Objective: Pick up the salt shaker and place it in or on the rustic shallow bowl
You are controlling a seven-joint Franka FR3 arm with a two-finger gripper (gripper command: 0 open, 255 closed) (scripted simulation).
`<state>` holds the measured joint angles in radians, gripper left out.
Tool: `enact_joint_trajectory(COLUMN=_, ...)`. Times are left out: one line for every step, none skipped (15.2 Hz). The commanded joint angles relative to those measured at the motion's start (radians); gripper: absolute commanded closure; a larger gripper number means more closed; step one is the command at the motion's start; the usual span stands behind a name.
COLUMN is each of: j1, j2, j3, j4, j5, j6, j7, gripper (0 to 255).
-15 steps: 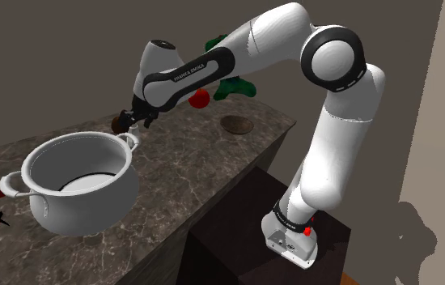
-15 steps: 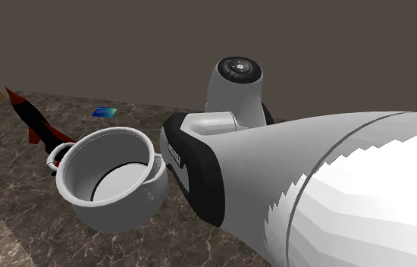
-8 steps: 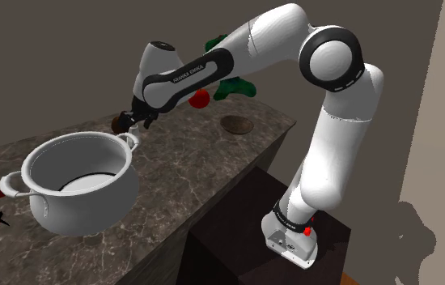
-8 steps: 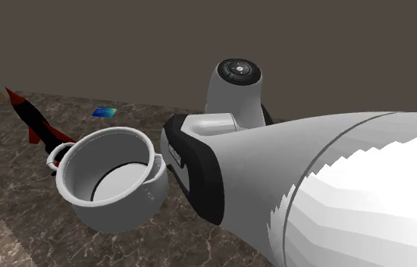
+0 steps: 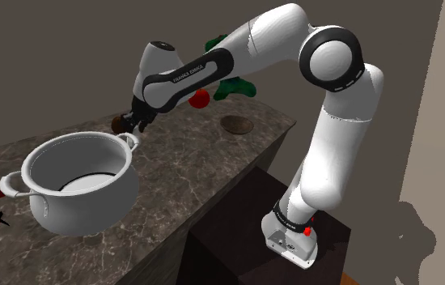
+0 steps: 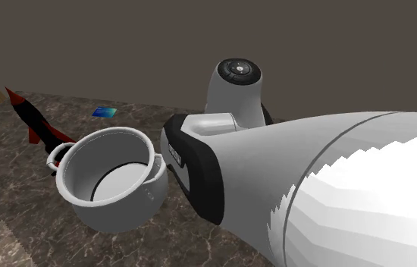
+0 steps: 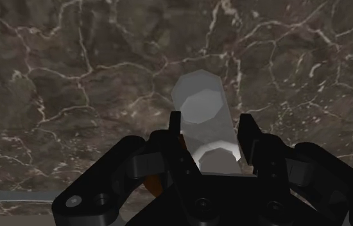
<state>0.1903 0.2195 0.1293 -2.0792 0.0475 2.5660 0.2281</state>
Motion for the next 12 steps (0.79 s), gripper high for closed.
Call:
enact_joint_trajectory(j1=0.0, j2=0.0, j3=0.0, j4=0.0, j5=0.0, j6=0.0, j7=0.0, gripper=255)
enact_joint_trajectory(j1=0.0, j2=0.0, j3=0.0, j4=-0.001, j5=0.0, j6=0.0, j7=0.0, gripper=255)
enact_joint_trajectory(j1=0.0, j2=-0.008, j3=0.0, j4=0.003, j5=0.001, j6=-0.012, j7=0.0, gripper=255)
enact_joint_trajectory(j1=-0.001, j2=-0.016, j3=0.001, j4=0.007, j5=0.001, j6=-0.024, j7=0.0, gripper=255)
enact_joint_trajectory(j1=-0.001, j2=-0.023, j3=0.001, j4=0.012, j5=0.002, j6=-0.036, j7=0.0, gripper=255)
enact_joint_trajectory(j1=-0.001, j2=-0.03, j3=0.001, j4=0.017, j5=0.003, j6=-0.048, j7=0.0, gripper=255)
enact_joint_trajectory(j1=-0.002, j2=-0.038, j3=0.001, j4=0.022, j5=0.003, j6=-0.06, j7=0.001, gripper=255)
enact_joint_trajectory(j1=-0.002, j2=-0.045, j3=0.001, j4=0.027, j5=0.004, j6=-0.072, j7=0.001, gripper=255)
enact_joint_trajectory(j1=-0.002, j2=-0.052, j3=0.001, j4=0.033, j5=0.005, j6=-0.085, j7=0.001, gripper=255)
enact_joint_trajectory(j1=-0.002, j2=-0.058, j3=0.001, j4=0.038, j5=0.005, j6=-0.097, j7=0.001, gripper=255)
enact_joint_trajectory(j1=-0.003, j2=-0.065, j3=0.002, j4=0.044, j5=0.006, j6=-0.109, j7=0.001, gripper=255)
enact_joint_trajectory(j1=-0.003, j2=-0.071, j3=0.002, j4=0.05, j5=0.006, j6=-0.122, j7=0.001, gripper=255)
